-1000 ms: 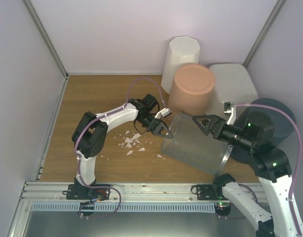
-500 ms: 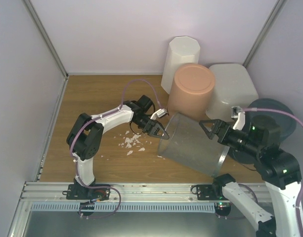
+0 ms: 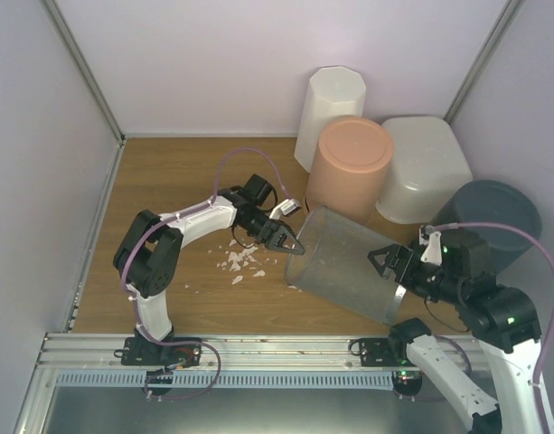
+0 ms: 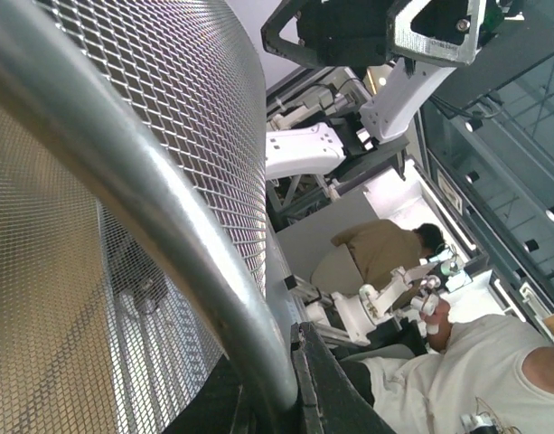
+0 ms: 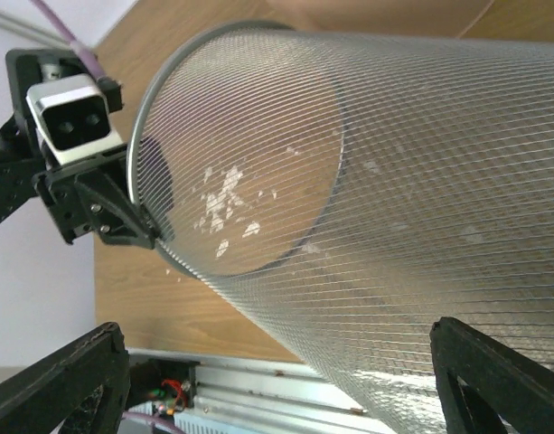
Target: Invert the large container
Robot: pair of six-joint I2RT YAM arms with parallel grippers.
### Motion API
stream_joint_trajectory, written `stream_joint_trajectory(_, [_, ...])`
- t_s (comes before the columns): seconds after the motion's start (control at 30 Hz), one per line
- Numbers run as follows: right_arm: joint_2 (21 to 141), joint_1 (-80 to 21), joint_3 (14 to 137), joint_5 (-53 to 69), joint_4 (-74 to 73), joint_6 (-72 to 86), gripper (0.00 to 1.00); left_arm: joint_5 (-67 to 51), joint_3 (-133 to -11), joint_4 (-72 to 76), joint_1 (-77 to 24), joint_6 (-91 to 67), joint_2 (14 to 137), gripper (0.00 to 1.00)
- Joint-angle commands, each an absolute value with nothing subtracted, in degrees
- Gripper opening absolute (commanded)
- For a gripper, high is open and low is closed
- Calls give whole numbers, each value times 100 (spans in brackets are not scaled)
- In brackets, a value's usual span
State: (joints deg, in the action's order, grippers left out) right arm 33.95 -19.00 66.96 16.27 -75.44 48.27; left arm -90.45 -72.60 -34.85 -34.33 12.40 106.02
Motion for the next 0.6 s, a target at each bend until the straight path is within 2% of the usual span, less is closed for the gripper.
stream_joint_trajectory(0.0, [3355, -1910, 6846, 1014, -7586, 5107, 91, -10167, -7123, -4240, -3167, 1235, 11060, 0])
stream_joint_trajectory(0.13, [3354, -1917, 7109, 374, -7392, 5219, 92, -10245, -7483, -5135, -2901, 2066, 11471, 0])
stream_joint_trajectory(0.23, [3446, -1917, 7055, 384, -7251, 5173, 93, -10410, -7547, -5478, -2770, 2419, 11773, 0])
stream_joint_trajectory(0.57, [3538, -1923, 6996, 325, -7229, 5221, 93, -10741, -6671, -4547, -2698, 1757, 11798, 0])
